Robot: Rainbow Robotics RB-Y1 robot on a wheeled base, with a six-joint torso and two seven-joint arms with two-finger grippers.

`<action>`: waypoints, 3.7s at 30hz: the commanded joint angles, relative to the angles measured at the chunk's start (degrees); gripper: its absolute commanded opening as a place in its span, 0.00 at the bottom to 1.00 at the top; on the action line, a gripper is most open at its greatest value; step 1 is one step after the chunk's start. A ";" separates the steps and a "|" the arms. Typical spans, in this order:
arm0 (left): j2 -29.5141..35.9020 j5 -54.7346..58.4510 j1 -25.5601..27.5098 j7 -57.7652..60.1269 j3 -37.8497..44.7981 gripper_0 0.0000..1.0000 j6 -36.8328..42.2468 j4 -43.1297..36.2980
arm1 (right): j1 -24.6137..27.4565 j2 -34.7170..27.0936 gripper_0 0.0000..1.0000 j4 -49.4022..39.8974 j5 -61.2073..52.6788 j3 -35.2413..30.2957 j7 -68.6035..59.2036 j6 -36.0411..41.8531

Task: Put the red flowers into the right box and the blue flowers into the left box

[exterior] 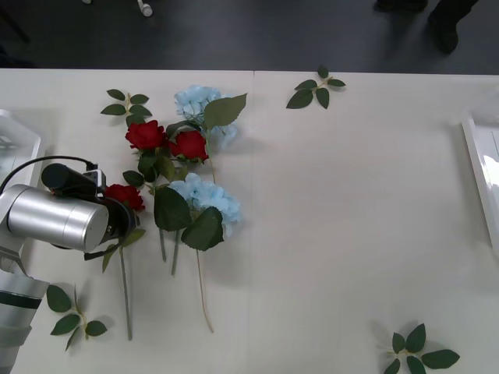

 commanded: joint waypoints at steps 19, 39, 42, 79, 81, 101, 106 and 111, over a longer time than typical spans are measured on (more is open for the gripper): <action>-1.01 1.24 -0.59 -0.54 -0.54 0.00 -0.41 -0.57 | -1.87 10.33 0.81 -38.82 1.19 -18.27 -20.74 34.42; 1.54 32.00 9.08 -27.26 15.11 0.00 -0.32 -37.04 | -5.21 12.09 0.81 -57.28 0.84 -12.12 -30.67 33.45; 0.84 41.58 9.08 -31.66 17.92 0.00 -0.32 -38.54 | -4.94 12.61 0.81 -60.62 0.40 -11.42 -30.75 33.27; -23.10 86.23 -5.07 -72.88 32.86 0.00 17.96 -31.50 | 33.38 -2.94 0.81 -76.53 -19.82 -11.15 1.59 -24.12; -23.10 85.00 -5.51 -72.97 32.07 0.00 17.96 -31.42 | 34.17 -2.68 0.81 -77.58 -21.40 -11.07 4.49 -24.03; -23.10 82.80 -6.56 -72.79 30.05 0.00 17.96 -30.98 | 6.39 5.14 0.81 -68.70 -25.62 27.87 24.09 -31.94; -23.10 82.80 -6.56 -72.79 30.05 0.00 17.96 -30.98 | 1.74 8.57 0.81 -66.15 -26.06 34.55 26.64 -36.60; -23.10 82.80 -6.56 -72.79 30.05 0.00 17.96 -30.98 | -3.19 10.68 0.81 -65.71 -26.06 40.44 26.90 -41.79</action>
